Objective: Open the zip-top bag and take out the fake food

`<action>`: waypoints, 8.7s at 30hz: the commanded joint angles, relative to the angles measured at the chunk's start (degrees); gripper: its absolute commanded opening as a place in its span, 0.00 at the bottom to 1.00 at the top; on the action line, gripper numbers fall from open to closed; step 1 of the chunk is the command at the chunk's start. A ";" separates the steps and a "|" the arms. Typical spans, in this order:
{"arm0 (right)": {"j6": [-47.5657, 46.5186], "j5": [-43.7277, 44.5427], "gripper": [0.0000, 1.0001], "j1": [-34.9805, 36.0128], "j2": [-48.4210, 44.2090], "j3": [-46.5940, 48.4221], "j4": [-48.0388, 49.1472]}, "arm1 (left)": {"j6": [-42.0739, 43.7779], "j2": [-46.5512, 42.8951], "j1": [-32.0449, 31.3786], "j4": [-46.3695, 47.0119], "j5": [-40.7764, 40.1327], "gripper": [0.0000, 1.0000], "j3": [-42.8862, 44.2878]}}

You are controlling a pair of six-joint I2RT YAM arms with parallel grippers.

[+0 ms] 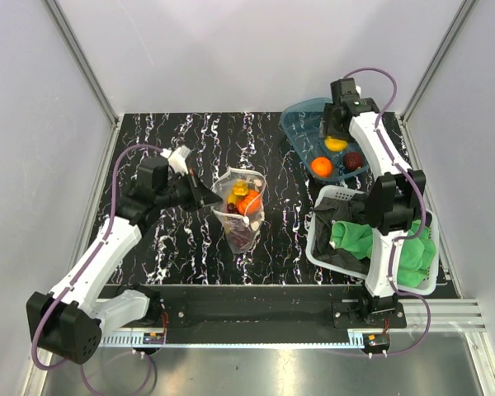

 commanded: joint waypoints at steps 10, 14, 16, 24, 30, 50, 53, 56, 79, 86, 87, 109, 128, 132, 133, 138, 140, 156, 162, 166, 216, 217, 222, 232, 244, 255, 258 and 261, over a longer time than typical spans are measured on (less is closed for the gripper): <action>-4.43 5.68 1.00 -3.07 6.28 9.43 -5.77 | 5.30 -3.40 -0.05 -1.14 -1.56 0.00 0.33; -1.44 2.42 1.00 -1.23 3.11 10.03 -10.86 | 4.78 -3.58 -0.13 -0.97 -0.94 0.00 1.12; -1.78 0.76 1.00 2.71 -0.40 9.34 -12.19 | 5.13 -4.01 -0.13 -0.97 -1.47 0.00 1.47; 2.07 -4.87 0.92 23.00 -12.70 7.92 -13.95 | 3.81 -4.54 -0.31 0.17 -1.21 0.00 1.39; 5.77 -5.50 0.80 34.71 -12.90 13.27 -16.31 | 3.37 -5.25 -0.31 0.79 -2.09 0.00 0.86; 0.15 -9.88 0.48 41.40 -9.11 -3.66 -8.95 | 1.70 -4.98 -0.40 2.54 -1.91 0.00 1.12; -1.34 -9.71 0.52 41.40 -8.77 -6.92 -5.34 | 2.05 -4.20 -0.40 2.98 -1.82 0.00 0.77; -3.36 -8.75 0.58 41.49 -6.84 -7.02 -4.46 | 1.79 -3.75 -0.40 3.69 -1.65 0.00 0.42; -9.70 1.54 0.96 41.31 0.64 -9.65 0.73 | 1.88 -4.11 -0.40 3.69 -0.94 0.00 -0.63; -10.05 2.06 0.95 41.31 2.93 -9.21 3.98 | 1.88 -3.75 -0.48 3.78 -0.95 0.00 -0.28; -10.05 2.07 0.94 41.31 3.19 -9.30 4.85 | 1.88 -3.67 -0.49 3.78 -0.86 0.00 -0.28; -5.39 -2.23 0.21 41.31 -10.16 -12.12 3.64 | 2.05 -5.51 -0.49 2.72 -0.95 0.00 -1.69; 3.40 3.80 0.14 40.79 -17.37 6.50 -8.85 | 2.84 -4.10 -0.49 2.46 0.11 0.00 -2.04; 2.35 6.11 0.15 36.85 -17.46 12.74 -10.25 | 2.75 -4.81 -0.49 2.28 0.37 0.00 -3.18; 2.52 6.02 0.15 35.00 -17.12 14.33 -11.73 | 2.93 -4.98 -0.49 2.28 0.55 0.00 -3.27; 1.56 5.76 0.15 22.37 -15.09 17.77 -13.07 | 4.33 -6.13 -0.49 1.58 0.63 0.00 -2.83; 1.12 6.72 0.15 19.01 -13.95 15.76 -12.28 | 5.30 -6.13 -0.49 1.23 1.08 0.00 -2.13; 1.47 -0.75 0.20 -4.03 -4.81 -5.26 -0.06 | 9.96 -6.13 -0.57 0.26 4.50 0.00 2.00; 1.47 -2.59 0.43 -5.09 -0.95 -5.17 0.12 | 9.26 -4.90 -0.49 0.52 5.82 0.00 2.88; 1.29 -3.73 0.75 -5.09 -0.32 -4.03 -0.15 | 8.73 -4.19 -0.49 0.61 5.30 0.00 3.67; 10.60 -24.48 0.35 37.62 -6.91 -6.03 -7.10 | 0.65 -3.14 -1.28 3.07 2.22 0.00 2.35; 11.04 -24.30 0.35 37.62 -7.53 -7.79 -4.13 | 0.65 -3.05 -1.36 3.07 2.31 0.00 2.44; 10.87 -23.07 0.35 38.06 -9.90 -17.29 2.39 | 0.56 -2.96 -1.45 3.07 2.22 0.00 2.36; 11.66 -23.68 0.48 38.59 -9.12 -24.50 9.60 | 0.56 -2.70 -2.42 3.07 1.60 0.00 1.13; 11.22 -24.21 0.59 38.59 -5.78 -26.44 11.45 | 0.82 -2.61 -2.95 3.51 1.43 0.00 0.42; 11.31 -25.18 0.63 38.68 -2.17 -26.00 13.21 | 1.35 -2.61 -3.03 3.42 1.17 0.00 -0.72; 11.49 -25.27 0.62 38.68 -1.99 -26.53 13.39 | 1.53 -2.44 -3.03 3.60 1.16 0.00 -1.60; 11.40 -25.18 0.57 38.68 -2.26 -26.70 13.30 | 1.53 -2.52 -3.12 4.04 1.08 0.00 -2.22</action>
